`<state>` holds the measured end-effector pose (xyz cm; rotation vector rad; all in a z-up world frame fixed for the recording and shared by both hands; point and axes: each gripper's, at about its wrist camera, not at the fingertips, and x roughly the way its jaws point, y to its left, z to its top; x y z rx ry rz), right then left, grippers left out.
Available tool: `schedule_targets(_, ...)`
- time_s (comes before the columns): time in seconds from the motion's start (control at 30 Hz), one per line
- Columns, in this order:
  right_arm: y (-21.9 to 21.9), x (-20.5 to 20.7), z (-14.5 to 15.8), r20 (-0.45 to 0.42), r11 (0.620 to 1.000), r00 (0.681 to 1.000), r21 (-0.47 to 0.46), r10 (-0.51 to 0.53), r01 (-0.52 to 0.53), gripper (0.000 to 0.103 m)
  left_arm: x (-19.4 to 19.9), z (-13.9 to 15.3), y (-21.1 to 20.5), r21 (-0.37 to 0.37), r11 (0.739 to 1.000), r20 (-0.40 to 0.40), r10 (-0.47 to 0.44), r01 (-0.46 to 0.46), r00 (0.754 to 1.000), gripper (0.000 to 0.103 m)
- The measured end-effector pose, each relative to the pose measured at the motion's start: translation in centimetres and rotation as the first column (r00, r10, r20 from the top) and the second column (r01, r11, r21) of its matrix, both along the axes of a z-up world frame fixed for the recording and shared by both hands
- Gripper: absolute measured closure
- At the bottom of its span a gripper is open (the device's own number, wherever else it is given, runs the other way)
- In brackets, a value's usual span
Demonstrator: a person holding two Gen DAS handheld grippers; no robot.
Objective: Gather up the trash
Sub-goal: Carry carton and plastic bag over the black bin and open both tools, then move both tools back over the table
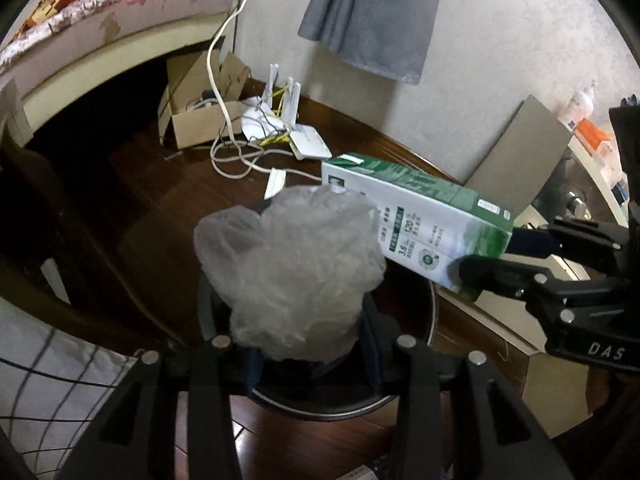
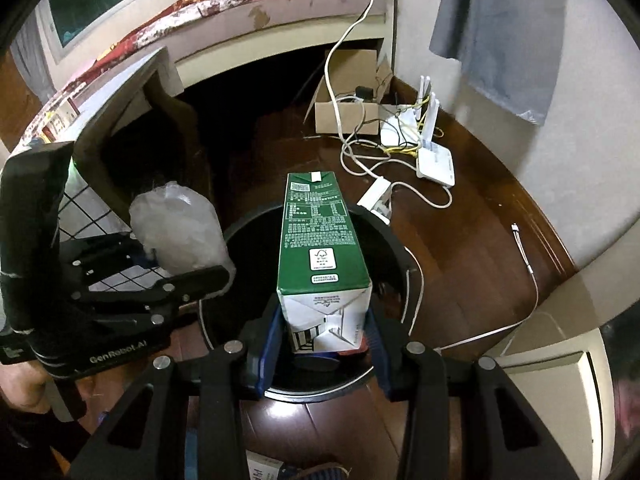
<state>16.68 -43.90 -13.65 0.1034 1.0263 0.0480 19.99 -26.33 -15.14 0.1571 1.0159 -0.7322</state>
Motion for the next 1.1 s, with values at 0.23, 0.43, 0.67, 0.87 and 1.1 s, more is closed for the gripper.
schedule_targets(0.23,-2.0,1.5,-1.8,-0.068,0.994,0.992,0.001,-0.105,0.106,0.003,0.7,-1.4,0.7,-0.043,0.997,-0.013,0.066,-0.066,0.998,0.003)
schedule_targets(0.43,-5.0,1.0,-0.8,-0.059,0.967,0.966,-0.05,-0.253,0.25,0.001,0.7,-1.2,2.0,0.025,0.988,0.053,0.149,-0.15,0.987,0.002)
schedule_targets(0.67,-4.7,1.0,0.6,-0.046,0.958,0.957,-0.054,-0.286,0.283,0.001,0.1,1.1,3.2,0.015,0.982,0.104,0.187,-0.189,0.977,0.002)
schedule_targets(0.87,-3.3,0.5,3.1,0.027,0.955,0.958,-0.077,-0.284,0.285,0.001,-1.1,4.3,4.4,-0.014,0.977,0.161,0.211,-0.212,0.964,0.001)
schedule_targets(1.1,-1.5,0.0,6.6,0.128,0.956,0.959,-0.115,-0.254,0.269,0.001,-1.7,8.5,6.5,-0.058,0.967,0.248,0.256,-0.249,0.934,0.001)
